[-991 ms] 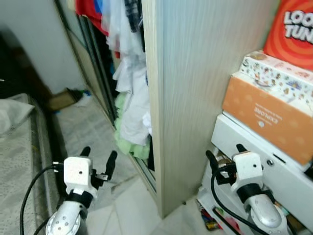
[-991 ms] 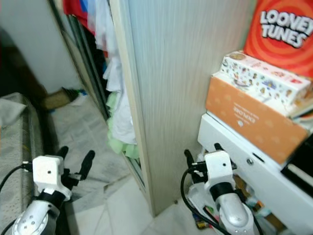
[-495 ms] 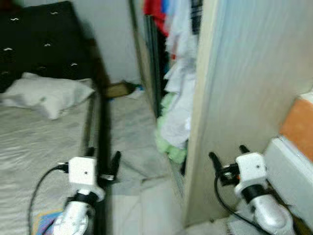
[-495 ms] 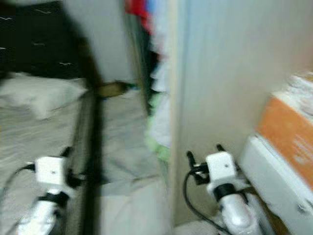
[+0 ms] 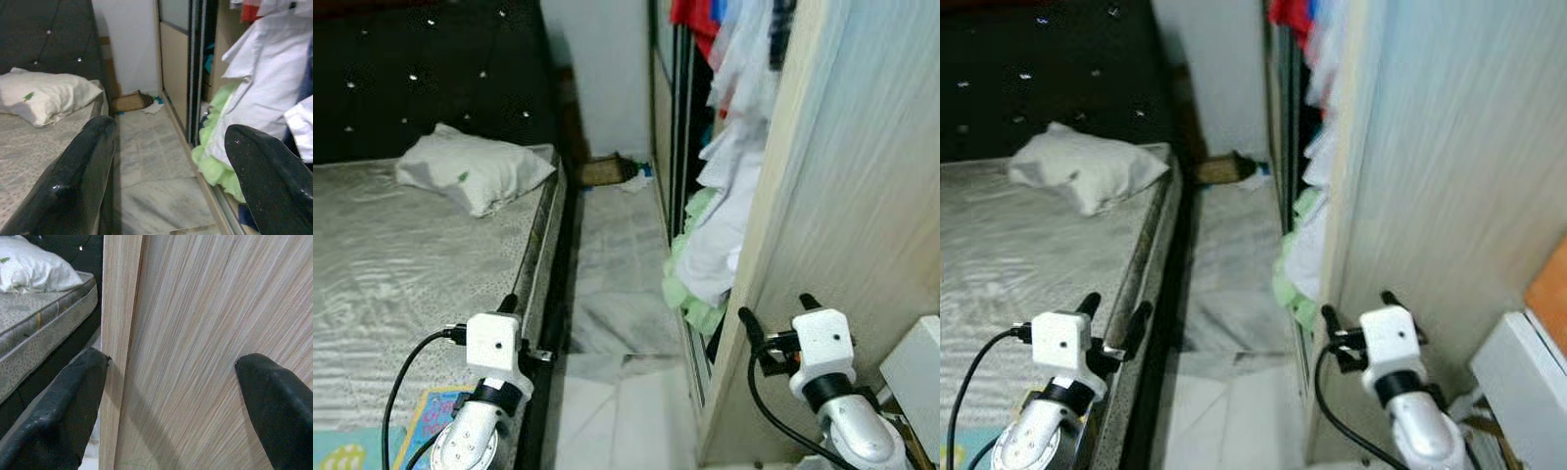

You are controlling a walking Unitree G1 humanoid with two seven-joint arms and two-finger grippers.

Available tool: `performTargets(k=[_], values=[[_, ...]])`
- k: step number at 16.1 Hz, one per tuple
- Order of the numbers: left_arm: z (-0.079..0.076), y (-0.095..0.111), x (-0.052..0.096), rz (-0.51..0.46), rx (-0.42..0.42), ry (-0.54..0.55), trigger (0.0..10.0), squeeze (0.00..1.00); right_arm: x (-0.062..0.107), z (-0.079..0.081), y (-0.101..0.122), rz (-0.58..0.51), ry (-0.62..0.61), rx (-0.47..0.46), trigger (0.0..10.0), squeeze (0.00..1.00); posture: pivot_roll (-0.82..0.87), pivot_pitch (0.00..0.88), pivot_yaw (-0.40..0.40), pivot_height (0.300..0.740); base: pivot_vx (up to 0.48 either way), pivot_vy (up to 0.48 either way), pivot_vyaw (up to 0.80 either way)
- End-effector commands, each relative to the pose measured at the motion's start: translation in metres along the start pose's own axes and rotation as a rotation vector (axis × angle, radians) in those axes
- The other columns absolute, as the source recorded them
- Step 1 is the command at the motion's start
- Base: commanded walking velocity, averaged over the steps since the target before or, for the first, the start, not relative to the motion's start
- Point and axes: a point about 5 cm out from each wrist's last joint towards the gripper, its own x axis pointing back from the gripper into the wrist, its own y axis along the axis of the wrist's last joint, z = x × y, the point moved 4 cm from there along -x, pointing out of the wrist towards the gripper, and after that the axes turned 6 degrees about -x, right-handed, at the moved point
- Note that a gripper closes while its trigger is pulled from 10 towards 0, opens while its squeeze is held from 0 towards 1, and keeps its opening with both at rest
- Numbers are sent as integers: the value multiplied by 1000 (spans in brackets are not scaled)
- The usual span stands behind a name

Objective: Clean up the room

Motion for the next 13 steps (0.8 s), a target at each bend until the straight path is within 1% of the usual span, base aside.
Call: performTargets(k=[1, 3, 13], values=[[7, 0, 1, 5, -21, 11, 10000, 0, -5, 6, 6, -20, 23, -10, 10000, 0, -184, 0, 45, 740, 0, 0, 800], [6, -1, 1, 8, -24, 7, 10000, 0, -6, 7, 6, -19, 28, -10, 10000, 0, -184, 0, 44, 740, 0, 0, 619], [5, -1, -1, 9, -27, -6, 10000, 0, -7, 6, 5, -15, 19, -16, 10000, 0, -188, 0, 50, 740, 0, 0, 0]])
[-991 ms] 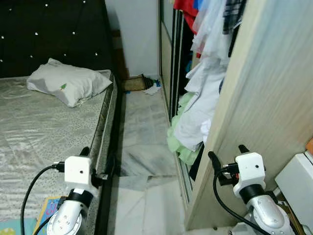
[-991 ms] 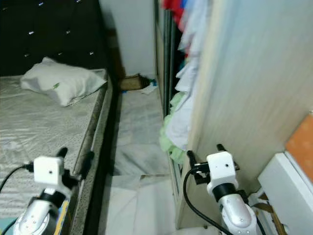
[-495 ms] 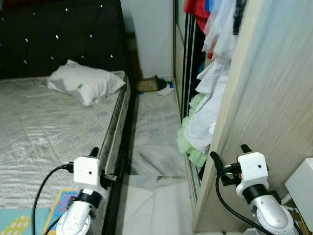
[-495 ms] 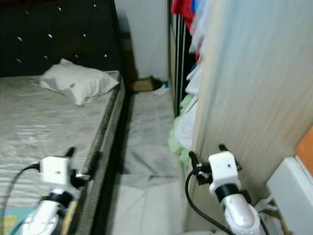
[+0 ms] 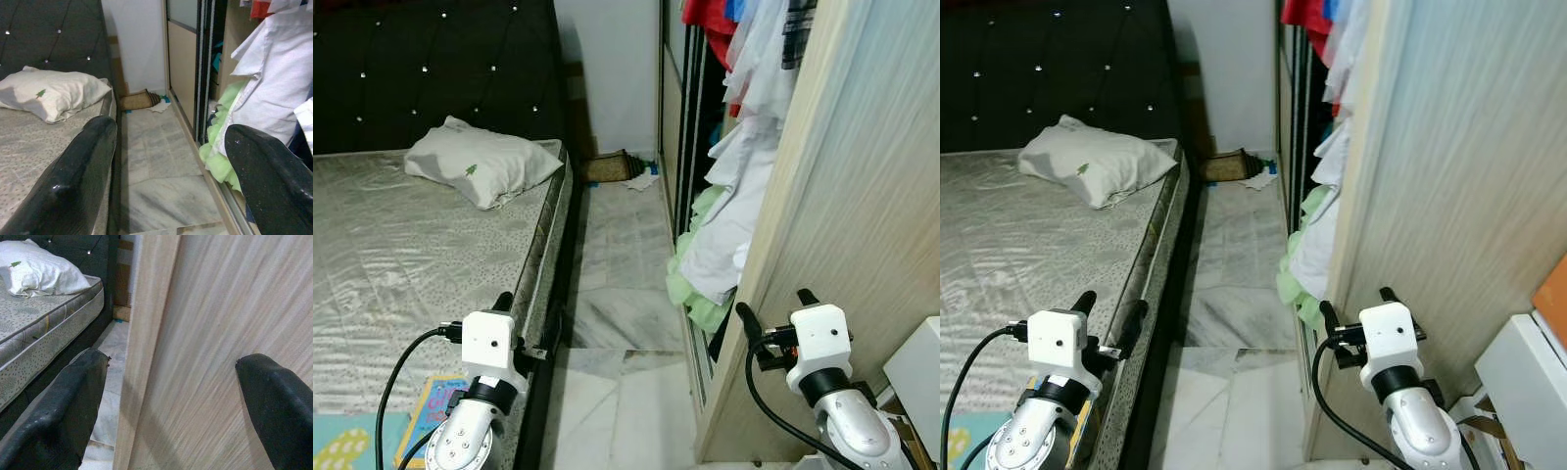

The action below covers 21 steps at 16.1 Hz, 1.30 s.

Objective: Clean up the room

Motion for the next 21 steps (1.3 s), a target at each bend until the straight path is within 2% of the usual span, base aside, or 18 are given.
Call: performTargets(k=[1, 4, 10, 14, 21], values=[[1, -1, -1, 6, -4, -8, 10000, 0, -3, 3, 0, 4, 12, -3, 10000, 0, -188, 0, 51, 740, 0, 0, 0], [1, -1, -1, 7, -7, -9, 10000, 0, -3, 3, 0, 3, 10, -4, 10000, 0, -186, 0, 51, 740, 0, 0, 0], [2, 0, -1, 5, -9, -8, 10000, 0, -5, 2, -3, 8, 7, -10, 10000, 0, -185, 0, 54, 740, -264, 0, 0], [2, 0, -2, 5, -9, -6, 10000, 0, -6, 2, -5, 9, 8, -10, 10000, 0, -184, 0, 54, 740, -250, -253, 0], [3, -1, -3, 2, -4, 2, 10000, 0, -8, 0, -6, 9, 10, 2, 10000, 0, -187, 0, 50, 740, 0, -36, 0]])
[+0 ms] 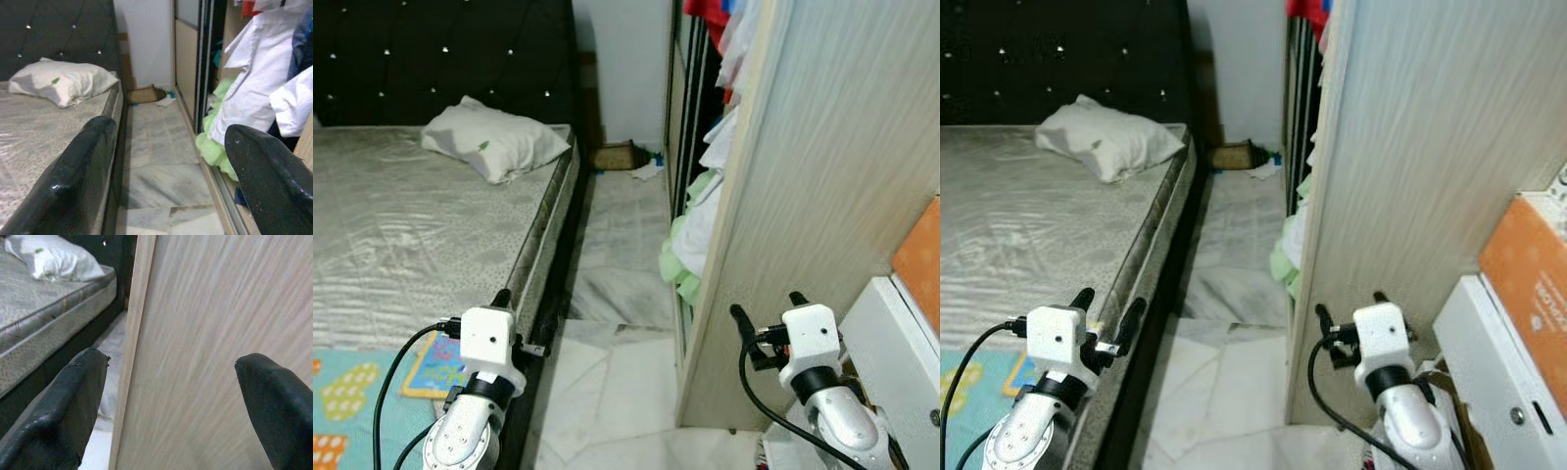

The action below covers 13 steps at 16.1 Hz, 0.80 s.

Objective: Clean up the room

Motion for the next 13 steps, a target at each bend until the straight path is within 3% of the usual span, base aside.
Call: performTargets(k=[1, 6, 13], values=[[2, 0, 0, -1, -2, 4, 10000, 0, -2, 0, 3, -12, 7, 4, 10000, 0, -186, 0, 48, 740, 0, 0, 0], [7, 2, 0, -7, -8, 42, 10000, 0, -1, 0, 8, -31, 13, 10, 10000, 0, -185, 0, 53, 740, 0, 0, 0], [7, 4, 1, -17, -14, 42, 10000, 0, 1, 3, 9, -35, 28, -5, 10000, 0, -187, 0, 54, 740, 0, 0, 800]])
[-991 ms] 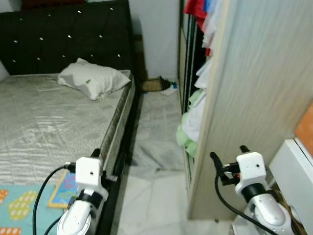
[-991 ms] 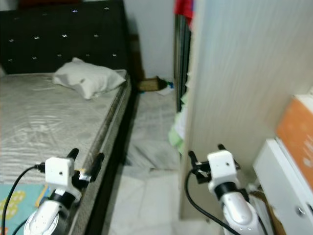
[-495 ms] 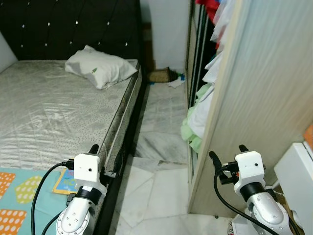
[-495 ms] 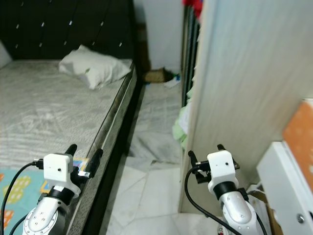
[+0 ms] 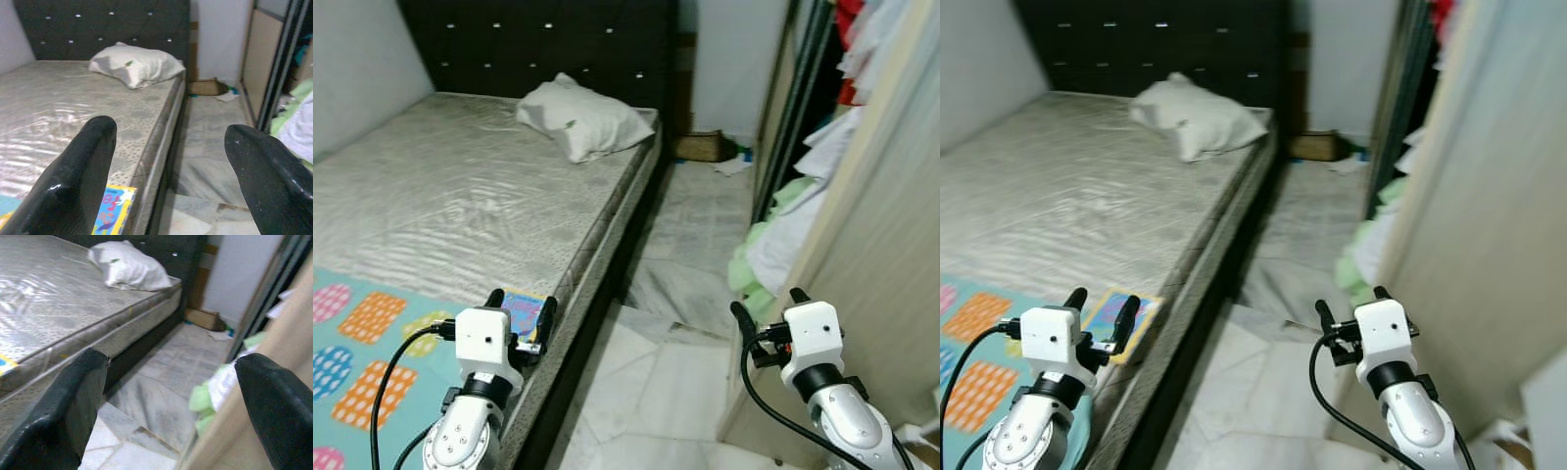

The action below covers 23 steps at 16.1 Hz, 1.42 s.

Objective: Clean up the room

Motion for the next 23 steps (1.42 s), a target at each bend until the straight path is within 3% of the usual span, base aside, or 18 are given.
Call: performTargets(k=[1, 11, 15, 17, 23], values=[[2, 3, 1, -11, -16, -1, 10000, 0, 0, 1, 7, -28, 9, 0, 10000, 0, -187, 0, 54, 740, 0, 0, 800], [1, 3, -2, -15, -12, -9, 10000, 0, -7, 7, 12, -48, 36, 2, 10000, 0, -186, 0, 62, 740, 0, 0, 800], [6, 5, -7, -31, -36, 23, 10000, 0, -17, 11, 20, -82, 46, -5, 10000, 0, -184, 0, 76, 740, 0, 0, 800], [16, 6, -12, -27, -58, 89, 10000, 0, -21, 14, 23, -94, 48, -9, 10000, 0, -177, 0, 80, 740, 0, 0, 800], [13, 9, -18, -55, -75, 34, 10000, 0, -26, 18, 22, -106, 47, -21, 10000, 0, -172, 0, 92, 740, 0, 0, 800]])
